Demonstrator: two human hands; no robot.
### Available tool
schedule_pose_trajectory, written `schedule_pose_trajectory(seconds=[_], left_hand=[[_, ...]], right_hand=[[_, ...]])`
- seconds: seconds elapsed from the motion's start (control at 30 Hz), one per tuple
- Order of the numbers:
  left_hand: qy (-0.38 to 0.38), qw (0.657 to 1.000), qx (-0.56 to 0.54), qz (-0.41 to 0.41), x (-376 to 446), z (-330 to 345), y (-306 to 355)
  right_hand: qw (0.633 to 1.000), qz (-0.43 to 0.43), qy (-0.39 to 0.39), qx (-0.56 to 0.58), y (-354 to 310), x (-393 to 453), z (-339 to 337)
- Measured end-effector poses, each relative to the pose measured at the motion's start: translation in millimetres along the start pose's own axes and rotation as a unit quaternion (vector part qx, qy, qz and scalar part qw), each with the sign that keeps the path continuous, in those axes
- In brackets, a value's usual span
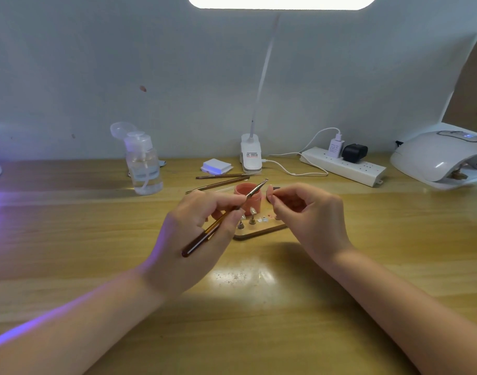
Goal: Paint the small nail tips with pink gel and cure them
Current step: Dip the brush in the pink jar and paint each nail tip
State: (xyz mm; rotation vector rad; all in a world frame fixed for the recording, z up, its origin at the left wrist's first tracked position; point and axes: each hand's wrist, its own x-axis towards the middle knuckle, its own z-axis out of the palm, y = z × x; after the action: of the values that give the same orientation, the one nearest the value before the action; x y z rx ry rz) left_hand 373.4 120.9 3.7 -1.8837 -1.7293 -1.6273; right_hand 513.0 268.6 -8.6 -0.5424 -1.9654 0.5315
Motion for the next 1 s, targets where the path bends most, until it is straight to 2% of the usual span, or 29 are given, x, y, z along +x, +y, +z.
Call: schedule_pose_trajectory(seconds=[0.27, 0.43, 1.0], left_hand=[[-0.03, 1.0, -0.007, -0.001, -1.2, 0.6, -0.1], [-0.001, 0.999, -0.033, -0.017, -0.5, -1.5, 2.7], [-0.011, 0.999, -0.034, -0.034, 0.7, -1.2, 3.4]], right_hand=[[0.999, -0.035, -0.004, -0.012, 0.9, 1.6, -1.0], [0.999, -0.033, -0.004, -0.005, 2.1, 1.1, -0.9], [0.999, -0.044, 0.003, -0.015, 2.9, -0.7, 3.5]])
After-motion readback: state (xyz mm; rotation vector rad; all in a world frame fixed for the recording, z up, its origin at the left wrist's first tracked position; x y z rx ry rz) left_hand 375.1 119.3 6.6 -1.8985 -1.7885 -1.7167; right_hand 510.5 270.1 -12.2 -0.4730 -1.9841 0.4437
